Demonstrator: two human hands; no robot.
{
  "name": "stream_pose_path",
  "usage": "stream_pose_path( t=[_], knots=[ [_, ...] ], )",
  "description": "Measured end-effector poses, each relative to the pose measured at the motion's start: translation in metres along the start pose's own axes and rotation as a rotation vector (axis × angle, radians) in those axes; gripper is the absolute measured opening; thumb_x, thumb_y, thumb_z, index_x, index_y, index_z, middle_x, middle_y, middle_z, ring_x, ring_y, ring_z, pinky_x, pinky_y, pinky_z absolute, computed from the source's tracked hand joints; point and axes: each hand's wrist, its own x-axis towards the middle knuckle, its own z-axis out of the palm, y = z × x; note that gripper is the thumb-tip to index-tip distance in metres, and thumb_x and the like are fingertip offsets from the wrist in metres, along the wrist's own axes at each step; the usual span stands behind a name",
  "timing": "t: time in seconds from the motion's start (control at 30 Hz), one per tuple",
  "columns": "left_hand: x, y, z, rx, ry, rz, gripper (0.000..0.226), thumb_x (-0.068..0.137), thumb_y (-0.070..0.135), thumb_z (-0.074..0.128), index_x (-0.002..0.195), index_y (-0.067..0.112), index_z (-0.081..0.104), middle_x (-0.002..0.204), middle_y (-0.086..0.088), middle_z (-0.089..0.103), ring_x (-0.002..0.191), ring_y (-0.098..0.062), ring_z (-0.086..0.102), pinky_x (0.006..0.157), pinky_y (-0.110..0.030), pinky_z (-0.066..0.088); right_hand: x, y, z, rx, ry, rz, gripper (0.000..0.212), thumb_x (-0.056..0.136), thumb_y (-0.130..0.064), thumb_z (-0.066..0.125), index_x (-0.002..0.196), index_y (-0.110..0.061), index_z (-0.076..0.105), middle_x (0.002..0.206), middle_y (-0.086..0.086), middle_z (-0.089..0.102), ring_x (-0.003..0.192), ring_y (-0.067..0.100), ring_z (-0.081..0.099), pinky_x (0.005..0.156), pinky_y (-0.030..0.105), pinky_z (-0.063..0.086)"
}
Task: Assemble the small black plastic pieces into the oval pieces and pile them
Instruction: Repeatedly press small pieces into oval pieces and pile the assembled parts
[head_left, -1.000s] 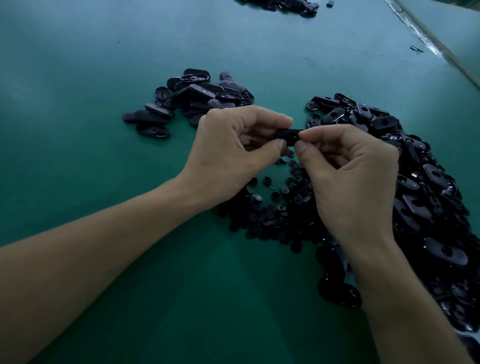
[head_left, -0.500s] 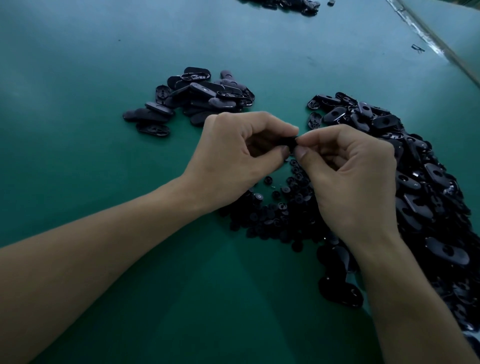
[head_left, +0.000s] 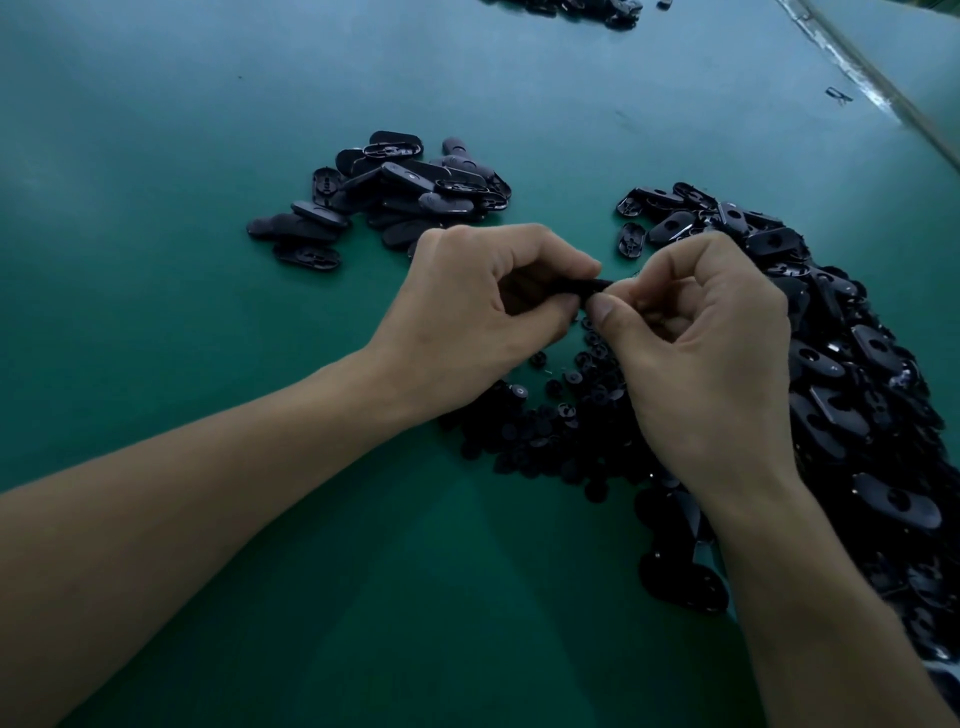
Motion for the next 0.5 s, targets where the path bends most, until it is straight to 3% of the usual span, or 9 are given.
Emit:
stream_pose_path(
  t=[0.13,0.33,0.5],
  knots=[
    [-0.0005,0.0001,0.0004,-0.002,-0.020,-0.007,0.022,0.083,-0.001,0.075,0.099,0.014,0.075,0.088,0.001,0.077,0.078,-0.012,0.074,0.074,-0.028,0.061,-0.0019,0.0015,0.0019,-0.008,0.056,0.006,0.032,0.082,-0.017,0.077,0.072,-0.030,0.050,0.076,0.000,0.070,0.071,0.022,0.069,0.068,0.048,0.057],
    [0.0004,-0.0005,-0.0003,0.015,0.003,-0.028,0.020,0.082,0.008,0.078,0.094,0.022,0.071,0.084,0.003,0.076,0.076,-0.013,0.073,0.073,-0.036,0.061,-0.0045,-0.0011,0.0055,-0.031,0.062,-0.035,0.034,0.087,-0.013,0.074,0.071,-0.033,0.053,0.072,-0.011,0.069,0.065,0.014,0.068,0.065,0.043,0.057],
    [0.0025,-0.0001,-0.0017,0.035,0.044,-0.038,0.021,0.081,0.012,0.077,0.088,0.029,0.067,0.081,0.009,0.074,0.073,-0.005,0.070,0.071,-0.026,0.058,-0.0055,-0.0026,0.0044,0.018,0.005,-0.060,0.023,0.087,-0.009,0.072,0.077,-0.026,0.060,0.077,-0.010,0.071,0.064,0.017,0.068,0.062,0.043,0.057]
  ],
)
